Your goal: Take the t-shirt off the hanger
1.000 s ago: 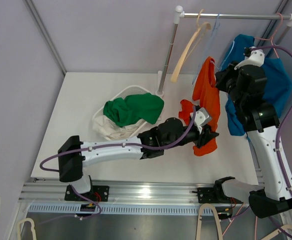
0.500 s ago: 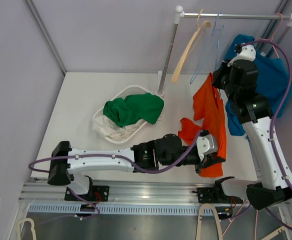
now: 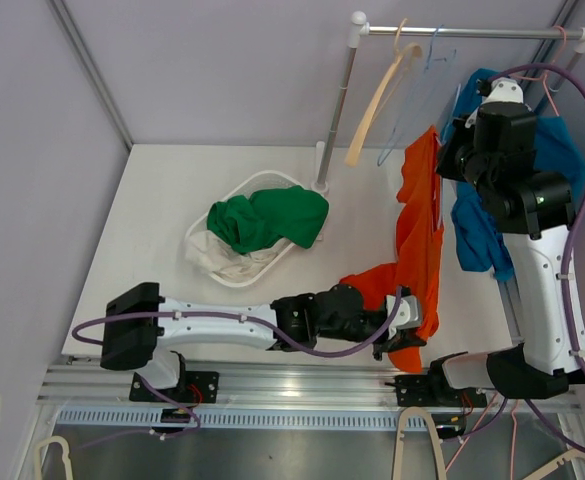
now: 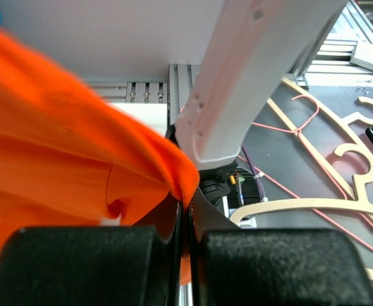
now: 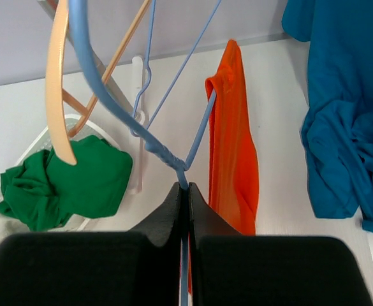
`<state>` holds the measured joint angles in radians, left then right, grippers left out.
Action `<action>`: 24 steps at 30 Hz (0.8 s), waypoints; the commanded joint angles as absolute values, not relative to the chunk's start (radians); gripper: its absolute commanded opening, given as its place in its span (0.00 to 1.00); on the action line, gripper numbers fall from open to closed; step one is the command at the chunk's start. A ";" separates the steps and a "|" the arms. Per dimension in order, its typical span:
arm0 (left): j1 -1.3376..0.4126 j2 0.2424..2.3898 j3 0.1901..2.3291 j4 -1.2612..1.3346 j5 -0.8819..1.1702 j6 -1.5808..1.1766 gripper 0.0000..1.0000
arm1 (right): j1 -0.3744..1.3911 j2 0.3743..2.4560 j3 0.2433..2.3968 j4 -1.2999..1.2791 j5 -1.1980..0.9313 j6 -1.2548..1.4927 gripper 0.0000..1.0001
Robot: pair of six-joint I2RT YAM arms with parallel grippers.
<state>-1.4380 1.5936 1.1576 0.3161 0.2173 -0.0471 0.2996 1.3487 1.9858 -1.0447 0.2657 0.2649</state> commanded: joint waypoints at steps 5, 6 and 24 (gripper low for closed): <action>-1.416 1.599 1.155 0.331 0.371 -0.156 0.01 | 0.291 1.296 1.932 -0.914 0.281 0.313 0.00; -1.419 1.577 1.182 0.327 0.358 -0.156 0.01 | 0.291 1.284 1.904 -0.899 0.281 0.321 0.00; -1.448 1.698 1.761 0.057 0.638 -0.163 0.01 | 0.311 1.167 1.652 -0.707 0.238 0.393 0.00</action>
<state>-1.4113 1.6493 1.7222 0.0742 0.4240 -0.1566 0.3058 1.1591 1.6512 -0.8215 0.2443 0.3775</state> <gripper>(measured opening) 0.011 0.020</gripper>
